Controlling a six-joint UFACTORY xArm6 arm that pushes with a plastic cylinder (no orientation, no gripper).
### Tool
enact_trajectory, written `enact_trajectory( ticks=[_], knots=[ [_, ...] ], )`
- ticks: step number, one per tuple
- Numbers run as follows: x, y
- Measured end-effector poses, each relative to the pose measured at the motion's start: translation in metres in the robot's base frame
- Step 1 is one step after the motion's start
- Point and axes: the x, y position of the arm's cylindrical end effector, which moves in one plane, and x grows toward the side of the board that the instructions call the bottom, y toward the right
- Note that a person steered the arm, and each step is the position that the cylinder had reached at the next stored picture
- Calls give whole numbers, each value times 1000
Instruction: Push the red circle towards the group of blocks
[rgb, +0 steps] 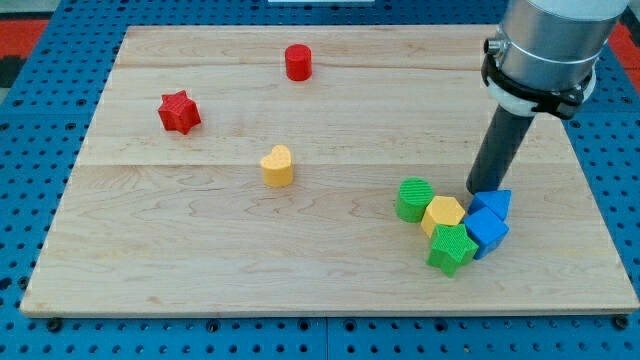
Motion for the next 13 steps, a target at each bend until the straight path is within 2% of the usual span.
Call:
enact_trajectory(
  ticks=[1,2,4,5,6,7,8,9,10,11,12,13],
  knots=[
    [-12,5],
    [-72,-15],
    [-207,-147],
    [-254,-202],
    [-256,-225],
    [-236,-263],
    [-192,-245],
    [-188,-228],
    [-222,-250],
    [-213,-230],
    [-151,-173],
    [-111,-124]
  ],
)
